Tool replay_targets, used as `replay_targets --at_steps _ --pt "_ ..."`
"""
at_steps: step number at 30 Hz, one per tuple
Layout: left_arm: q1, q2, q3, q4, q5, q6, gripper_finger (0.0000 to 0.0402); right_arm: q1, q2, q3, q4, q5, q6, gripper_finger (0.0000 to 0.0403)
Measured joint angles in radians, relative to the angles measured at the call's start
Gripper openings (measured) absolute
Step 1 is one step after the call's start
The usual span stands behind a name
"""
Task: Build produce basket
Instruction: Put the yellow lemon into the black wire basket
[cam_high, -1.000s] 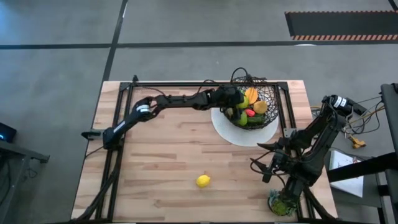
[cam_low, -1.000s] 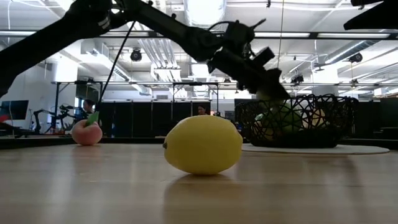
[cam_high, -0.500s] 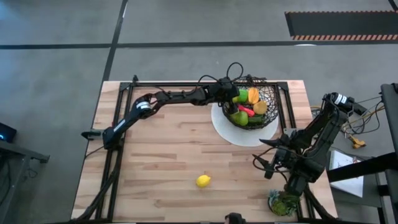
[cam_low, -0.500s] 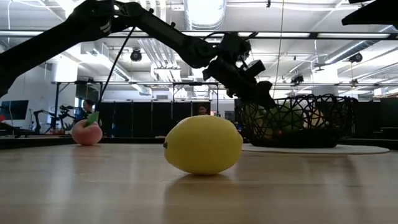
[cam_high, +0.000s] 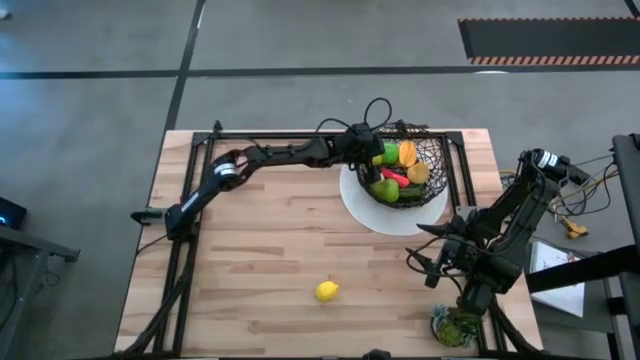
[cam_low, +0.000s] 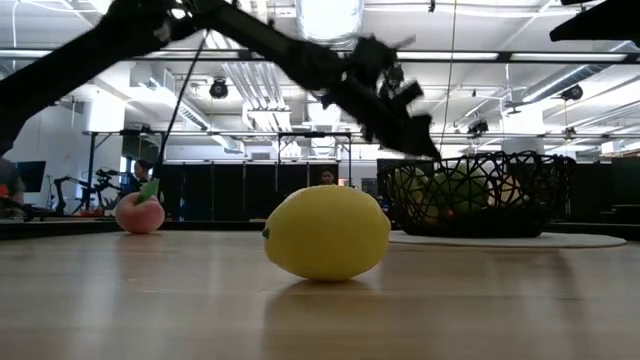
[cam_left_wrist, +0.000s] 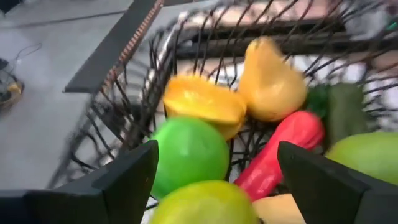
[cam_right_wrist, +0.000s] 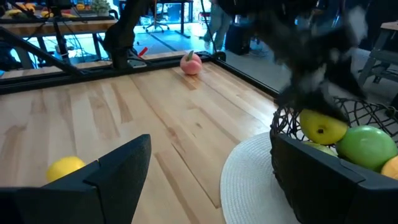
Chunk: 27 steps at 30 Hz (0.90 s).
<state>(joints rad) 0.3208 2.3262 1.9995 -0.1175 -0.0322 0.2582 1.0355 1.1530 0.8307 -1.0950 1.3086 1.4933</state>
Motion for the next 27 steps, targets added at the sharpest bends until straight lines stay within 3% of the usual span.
replay_targets --at_steps 5,8,16,20,23,27 --pt "-0.028 -0.127 -0.036 -0.094 -0.010 0.064 0.0285 -0.002 0.000 -0.004 0.001 -0.006 0.000 0.0325" --pt "-0.044 -0.208 -0.145 -0.067 -0.041 0.080 0.0267 -0.002 0.001 -0.016 0.003 -0.007 0.007 0.0325" --pt "-0.051 -0.521 -0.669 0.194 -0.083 0.079 0.0222 -0.002 0.007 -0.084 0.007 -0.057 0.122 0.0325" --pt "-0.067 -0.682 -0.921 0.298 -0.096 -0.055 0.0208 -0.002 0.008 -0.126 0.049 -0.061 0.145 0.0325" --pt "-0.102 -0.803 -1.091 0.347 -0.108 -0.101 0.0204 -0.002 0.008 -0.163 0.148 -0.093 0.088 0.0325" --pt "-0.192 -0.944 -1.276 0.369 -0.150 -0.189 0.0203 -0.012 0.008 -0.217 0.387 -0.179 -0.114 0.0325"
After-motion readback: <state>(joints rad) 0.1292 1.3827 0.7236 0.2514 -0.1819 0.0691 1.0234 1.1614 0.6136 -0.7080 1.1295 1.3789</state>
